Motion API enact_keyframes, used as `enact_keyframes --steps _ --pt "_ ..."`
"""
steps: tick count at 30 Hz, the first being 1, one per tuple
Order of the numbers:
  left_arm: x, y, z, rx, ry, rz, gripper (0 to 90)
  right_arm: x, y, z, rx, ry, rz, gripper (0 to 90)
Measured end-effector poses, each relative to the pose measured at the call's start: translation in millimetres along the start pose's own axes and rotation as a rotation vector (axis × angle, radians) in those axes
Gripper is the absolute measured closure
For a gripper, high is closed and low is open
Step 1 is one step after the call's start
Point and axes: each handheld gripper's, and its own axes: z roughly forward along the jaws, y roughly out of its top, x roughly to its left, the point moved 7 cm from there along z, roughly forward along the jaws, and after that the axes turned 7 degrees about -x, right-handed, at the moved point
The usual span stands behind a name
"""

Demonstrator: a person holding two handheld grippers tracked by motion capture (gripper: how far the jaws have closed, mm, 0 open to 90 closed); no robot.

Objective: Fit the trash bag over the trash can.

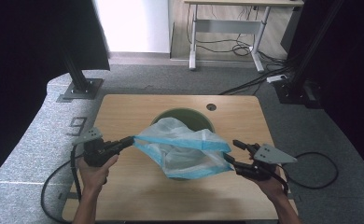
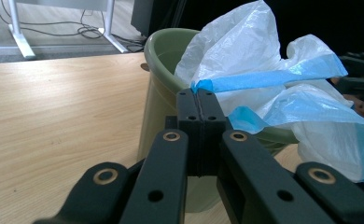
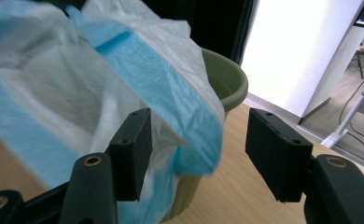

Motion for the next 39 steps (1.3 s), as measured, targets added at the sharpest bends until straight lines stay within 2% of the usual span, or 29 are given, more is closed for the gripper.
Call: enact_keyframes --steps 2,5,6,7,10,11,12,13,14,17,18,19,23,24,25,28,33,36,39 --pt "-0.3 0.4 0.8 0.001 -0.002 0.0 89.9 -0.8 -0.9 14.5 0.032 -0.004 -0.017 42.0" --pt "0.9 2.3 4.4 0.012 -0.002 0.006 89.9 -7.1 -1.0 32.9 0.048 -0.002 0.0 63.8" --pt "0.9 2.3 4.4 0.012 -0.002 0.006 89.9 -7.1 -1.0 32.9 0.048 -0.002 0.0 63.8" --pt "2.8 3.6 6.7 0.022 0.0 0.01 89.9 -15.4 1.2 43.4 0.052 0.008 0.035 78.0" --pt "8.7 5.8 11.5 0.037 0.007 0.006 89.9 -31.0 6.4 53.4 0.043 -0.017 0.084 86.4" --pt "8.7 5.8 11.5 0.037 0.007 0.006 89.9 -31.0 6.4 53.4 0.043 -0.017 0.084 86.4" --pt "11.8 6.9 14.5 0.043 0.007 -0.001 89.9 -38.0 7.8 57.4 0.042 -0.034 0.098 87.0" --pt "15.8 8.4 20.1 0.056 0.005 -0.01 89.9 -54.2 9.0 67.9 0.053 -0.049 0.152 87.1" --pt "15.8 8.4 20.1 0.056 0.005 -0.01 89.9 -59.1 8.6 72.1 0.063 -0.055 0.172 87.2" --pt "26.1 12.8 34.5 0.084 0.018 -0.031 89.9 -76.2 5.1 91.2 0.109 -0.085 0.209 87.4" --pt "26.1 12.8 34.5 0.084 0.018 -0.031 89.9 -76.2 5.1 91.2 0.109 -0.085 0.209 87.4" --pt "33.1 15.8 39.8 0.086 0.015 -0.056 89.9 -87.1 1.7 104.7 0.13 -0.101 0.247 87.4" --pt "46.7 22.3 48.0 0.083 0.018 -0.095 89.9 -100.2 -3.2 126.0 0.147 -0.125 0.294 87.4" --pt "46.7 22.3 48.0 0.083 0.018 -0.095 89.9 -101.8 -4.4 129.5 0.153 -0.13 0.295 87.3" --pt "54.9 23.0 53.4 0.094 0.034 -0.108 89.9 -104.1 -6.7 135.0 0.161 -0.138 0.293 87.4" --pt "61.9 21.9 58.2 0.104 0.045 -0.125 89.9 -106.9 -11.1 142.4 0.172 -0.144 0.299 87.4" --pt "77.4 10.3 72.4 0.152 0.087 -0.154 89.9 -107.7 -28.1 160.7 0.215 -0.136 0.307 87.5" --pt "79.5 3.1 78.1 0.176 0.091 -0.16 90.0 -105.9 -35.9 165.9 0.242 -0.127 0.311 87.5" --pt "76.7 -7.9 84.4 0.213 0.086 -0.154 89.9 -99.6 -48.9 172.0 0.281 -0.083 0.321 87.6"
